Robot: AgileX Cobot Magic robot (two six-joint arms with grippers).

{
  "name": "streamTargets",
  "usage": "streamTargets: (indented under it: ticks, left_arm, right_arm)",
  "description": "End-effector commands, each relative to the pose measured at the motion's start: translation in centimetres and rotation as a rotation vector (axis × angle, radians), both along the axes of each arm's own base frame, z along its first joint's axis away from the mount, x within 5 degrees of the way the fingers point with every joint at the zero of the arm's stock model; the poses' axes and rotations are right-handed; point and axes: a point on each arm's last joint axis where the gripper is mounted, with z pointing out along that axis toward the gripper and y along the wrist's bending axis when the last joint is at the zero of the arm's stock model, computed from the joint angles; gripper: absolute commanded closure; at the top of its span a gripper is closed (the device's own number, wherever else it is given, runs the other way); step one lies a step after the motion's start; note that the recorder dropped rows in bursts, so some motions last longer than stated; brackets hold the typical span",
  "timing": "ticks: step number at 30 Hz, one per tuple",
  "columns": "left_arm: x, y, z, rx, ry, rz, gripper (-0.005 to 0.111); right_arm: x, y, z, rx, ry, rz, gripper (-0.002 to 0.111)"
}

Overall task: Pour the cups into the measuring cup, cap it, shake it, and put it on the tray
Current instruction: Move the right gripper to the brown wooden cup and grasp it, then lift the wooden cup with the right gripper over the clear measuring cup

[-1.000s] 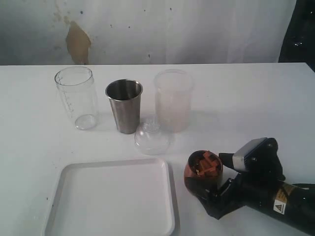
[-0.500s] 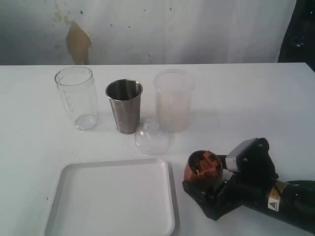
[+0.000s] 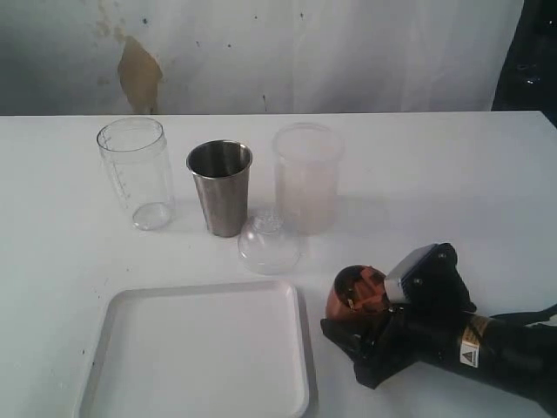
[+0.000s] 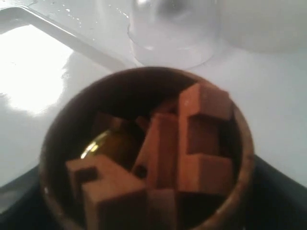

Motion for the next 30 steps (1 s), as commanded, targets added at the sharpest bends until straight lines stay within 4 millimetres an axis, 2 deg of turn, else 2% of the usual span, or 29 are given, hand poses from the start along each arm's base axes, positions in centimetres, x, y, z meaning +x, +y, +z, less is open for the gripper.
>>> streamTargets:
  ticks: [1, 2, 3, 9, 15, 21, 24, 28, 29, 30]
  left_arm:
    - [0.0, 0.0, 0.2, 0.002, -0.016, -0.001, 0.107]
    - [0.0, 0.0, 0.2, 0.002, -0.016, -0.001, 0.107]
    - [0.0, 0.0, 0.2, 0.002, -0.016, -0.001, 0.107]
    - [0.0, 0.0, 0.2, 0.002, -0.016, -0.001, 0.107]
    - [0.0, 0.0, 0.2, 0.002, -0.016, -0.001, 0.107]
    - [0.0, 0.0, 0.2, 0.002, -0.016, -0.001, 0.107]
    - [0.0, 0.0, 0.2, 0.002, -0.016, -0.001, 0.107]
    - [0.0, 0.0, 0.2, 0.002, -0.016, -0.001, 0.107]
    - [0.0, 0.0, 0.2, 0.002, -0.016, -0.001, 0.107]
    - [0.0, 0.0, 0.2, 0.002, -0.016, -0.001, 0.107]
  right_arm:
    - [0.2, 0.1, 0.2, 0.016, -0.025, 0.002, 0.084]
    - [0.2, 0.1, 0.2, 0.012, -0.028, 0.004, 0.099]
    - [0.2, 0.1, 0.2, 0.009, -0.031, 0.006, 0.108]
    - [0.4, 0.3, 1.5, 0.03, -0.111, 0.015, 0.108]
    - [0.8, -0.2, 5.0, 0.001, -0.222, -0.038, 0.108]
    - [2.8, -1.4, 10.1, -0.002, -0.162, -0.225, 0.108]
    - [3.9, -1.3, 12.6, 0.024, -0.101, -0.278, 0.108]
    - [5.4, 0.0, 15.6, -0.039, -0.051, -0.319, 0.108]
    - [6.2, 0.8, 17.2, -0.078, -0.044, -0.345, 0.108]
    - [6.5, 1.3, 17.9, -0.108, -0.043, -0.352, 0.108]
